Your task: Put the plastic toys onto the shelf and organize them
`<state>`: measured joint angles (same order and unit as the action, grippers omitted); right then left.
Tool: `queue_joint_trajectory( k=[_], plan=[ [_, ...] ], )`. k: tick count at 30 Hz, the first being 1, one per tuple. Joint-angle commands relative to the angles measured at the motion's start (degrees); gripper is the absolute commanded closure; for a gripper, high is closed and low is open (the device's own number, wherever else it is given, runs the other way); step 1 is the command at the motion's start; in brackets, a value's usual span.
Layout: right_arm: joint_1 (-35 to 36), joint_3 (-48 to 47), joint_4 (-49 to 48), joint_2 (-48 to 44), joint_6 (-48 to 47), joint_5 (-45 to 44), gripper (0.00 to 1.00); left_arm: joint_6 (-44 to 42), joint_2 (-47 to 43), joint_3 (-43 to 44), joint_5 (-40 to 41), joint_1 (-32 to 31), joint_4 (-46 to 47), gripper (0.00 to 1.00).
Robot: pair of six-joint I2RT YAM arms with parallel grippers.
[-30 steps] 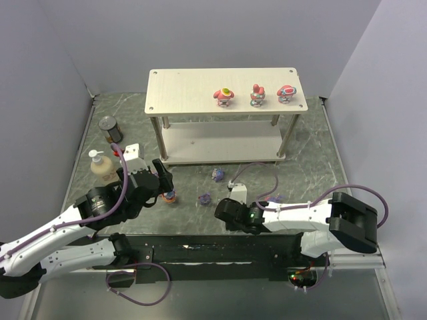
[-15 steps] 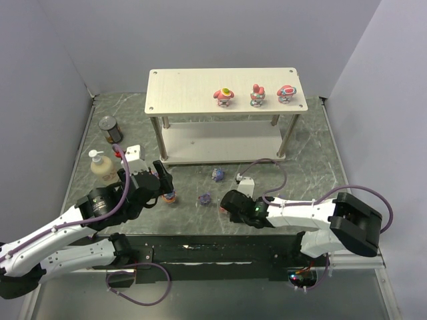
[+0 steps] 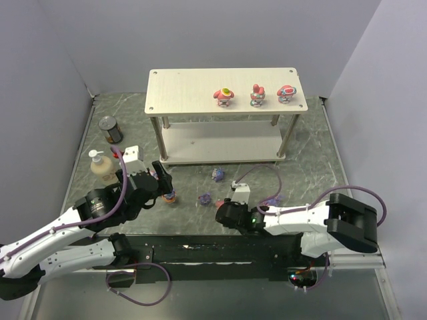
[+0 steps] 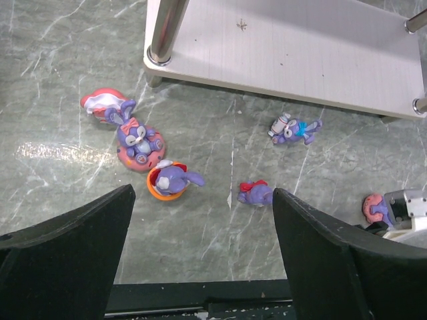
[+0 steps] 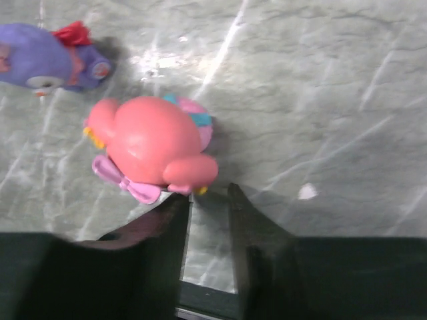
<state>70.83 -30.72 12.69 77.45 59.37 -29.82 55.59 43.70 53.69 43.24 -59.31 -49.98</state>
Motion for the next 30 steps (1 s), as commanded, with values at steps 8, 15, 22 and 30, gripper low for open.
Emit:
queue_joint_trajectory(
  k=[8, 15, 22, 30],
  plan=[
    [8.1, -1.6, 14.2, 8.4, 14.2, 0.0, 0.22, -0.3, -1.2, -0.7, -1.0, 0.3, 2.3, 0.09],
    [8.4, -5.4, 20.1, 10.2, 19.3, -2.3, 0.22, -0.6, -1.3, -1.2, -1.6, 0.3, 2.8, 0.09],
    [6.8, -2.2, 20.1, 7.6, 20.9, -3.0, 0.30, -0.8, -2.0, -1.6, -2.1, 0.3, 3.5, 0.09],
    [2.6, 0.3, 16.7, 5.3, 16.0, -3.6, 0.33, -0.4, -1.3, -1.8, -2.3, 0.3, 3.4, 0.08]
  ],
)
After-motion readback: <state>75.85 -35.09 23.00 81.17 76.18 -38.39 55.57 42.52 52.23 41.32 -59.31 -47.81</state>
